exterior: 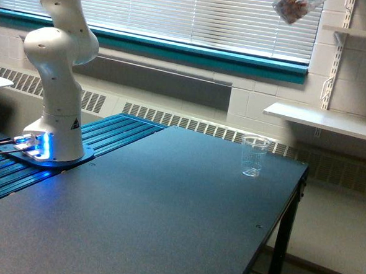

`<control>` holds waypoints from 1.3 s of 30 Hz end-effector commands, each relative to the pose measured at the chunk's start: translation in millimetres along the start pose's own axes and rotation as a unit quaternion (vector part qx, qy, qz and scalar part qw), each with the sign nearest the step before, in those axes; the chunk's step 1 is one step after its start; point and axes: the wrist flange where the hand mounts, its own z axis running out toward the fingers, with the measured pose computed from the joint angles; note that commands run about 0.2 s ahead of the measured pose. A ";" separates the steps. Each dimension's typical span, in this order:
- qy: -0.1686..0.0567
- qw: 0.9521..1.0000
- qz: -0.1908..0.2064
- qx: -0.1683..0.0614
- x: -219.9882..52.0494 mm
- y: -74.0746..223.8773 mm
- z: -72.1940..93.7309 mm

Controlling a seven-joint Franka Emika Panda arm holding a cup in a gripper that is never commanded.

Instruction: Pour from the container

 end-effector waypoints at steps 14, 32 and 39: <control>-0.001 0.998 0.017 -0.067 -26.6 9.1 24.8; -0.035 0.994 0.001 -0.101 -119.4 11.3 53.0; -0.051 0.993 -0.019 -0.106 -169.5 5.5 58.4</control>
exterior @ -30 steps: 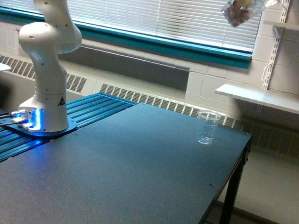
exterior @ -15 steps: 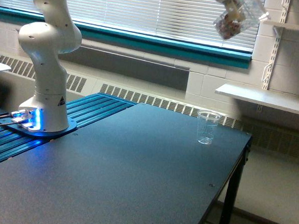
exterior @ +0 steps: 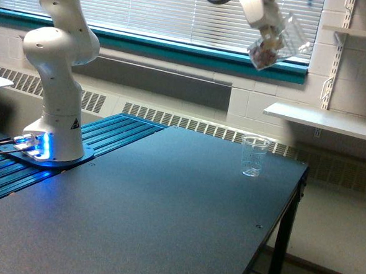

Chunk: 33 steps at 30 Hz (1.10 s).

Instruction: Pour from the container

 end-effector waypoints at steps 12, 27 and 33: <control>-0.048 0.998 -0.029 0.000 -144.6 -28.7 5.4; -0.099 0.995 0.025 -0.010 -203.9 -36.1 16.4; -0.110 0.993 0.037 -0.019 -219.2 -40.1 29.5</control>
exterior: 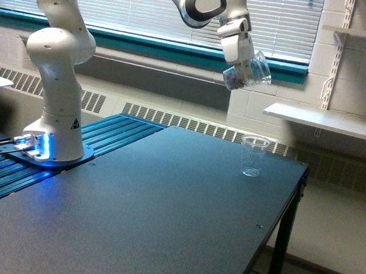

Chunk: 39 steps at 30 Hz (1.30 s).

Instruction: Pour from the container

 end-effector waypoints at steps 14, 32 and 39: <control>-0.025 0.997 0.062 -0.036 -31.7 -13.1 54.2; -0.042 0.994 0.064 -0.072 -66.4 -2.8 90.3; -0.053 0.993 0.048 -0.094 -81.5 -0.2 100.5</control>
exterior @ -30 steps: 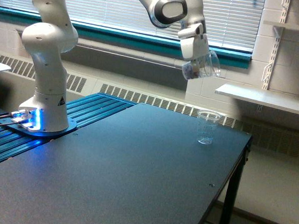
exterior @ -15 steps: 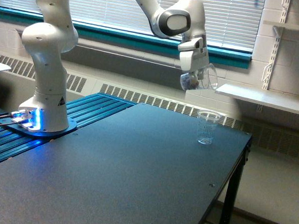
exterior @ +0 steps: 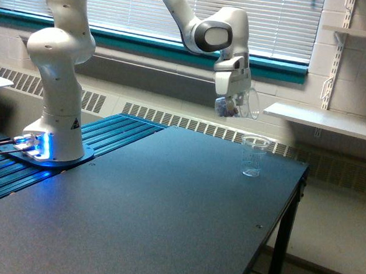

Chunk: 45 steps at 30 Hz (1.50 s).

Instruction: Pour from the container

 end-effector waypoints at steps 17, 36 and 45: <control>-0.041 0.998 0.007 -0.052 -17.8 -11.4 14.5; -0.073 0.995 0.006 -0.063 -31.8 -27.3 17.2; -0.096 0.991 0.037 -0.080 -23.4 -26.1 25.9</control>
